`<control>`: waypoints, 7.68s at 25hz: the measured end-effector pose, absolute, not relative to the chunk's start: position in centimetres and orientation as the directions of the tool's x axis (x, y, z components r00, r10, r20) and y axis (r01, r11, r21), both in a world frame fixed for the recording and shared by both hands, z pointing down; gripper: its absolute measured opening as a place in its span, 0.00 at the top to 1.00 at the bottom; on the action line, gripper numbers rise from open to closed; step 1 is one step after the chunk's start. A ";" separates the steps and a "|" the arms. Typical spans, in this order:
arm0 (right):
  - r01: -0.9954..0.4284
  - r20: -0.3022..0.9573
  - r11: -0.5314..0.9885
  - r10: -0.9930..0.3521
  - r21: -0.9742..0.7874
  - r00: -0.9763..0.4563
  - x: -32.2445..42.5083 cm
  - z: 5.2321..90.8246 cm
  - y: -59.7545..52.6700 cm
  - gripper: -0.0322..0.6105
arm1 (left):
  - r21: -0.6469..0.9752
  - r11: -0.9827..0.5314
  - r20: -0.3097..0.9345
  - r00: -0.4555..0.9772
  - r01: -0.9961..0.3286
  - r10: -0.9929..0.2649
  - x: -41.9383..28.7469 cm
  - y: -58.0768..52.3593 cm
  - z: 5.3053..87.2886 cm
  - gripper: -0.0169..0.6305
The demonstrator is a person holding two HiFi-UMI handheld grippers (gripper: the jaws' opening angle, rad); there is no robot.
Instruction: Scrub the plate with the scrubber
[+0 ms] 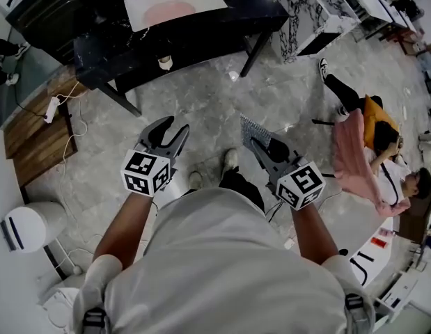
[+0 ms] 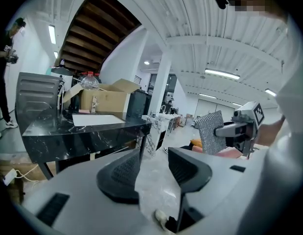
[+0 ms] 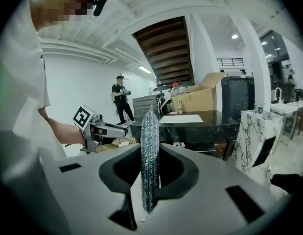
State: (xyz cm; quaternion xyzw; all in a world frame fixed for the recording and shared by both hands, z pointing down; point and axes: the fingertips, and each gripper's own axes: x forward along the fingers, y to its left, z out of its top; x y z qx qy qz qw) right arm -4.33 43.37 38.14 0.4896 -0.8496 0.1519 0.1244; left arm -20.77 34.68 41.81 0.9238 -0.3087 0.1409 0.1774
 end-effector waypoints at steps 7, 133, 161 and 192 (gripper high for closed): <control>-0.812 0.318 0.566 -0.750 -0.144 -0.579 -0.3 38.3 34.2 0.83 | 0.217 -0.666 0.415 0.685 -0.713 -0.599 -18.7 28.1 43.0 0.69; -0.838 0.478 0.529 -0.707 -0.131 -0.521 0.6 43.7 -14.9 0.83 | 0.185 -0.509 0.839 0.406 -0.840 -0.364 -22.9 -37.7 63.8 0.96; -0.702 0.379 0.708 -0.630 -0.077 -0.678 8.2 39.8 -16.7 0.83 | 0.333 -0.236 0.664 0.405 -0.913 -0.628 -18.9 -29.9 50.5 0.95; -0.485 0.603 0.733 -0.675 0.477 -0.426 4.0 40.7 -26.7 0.83 | 0.300 -0.388 0.506 0.490 -0.871 -0.710 -5.5 -26.2 41.2 0.93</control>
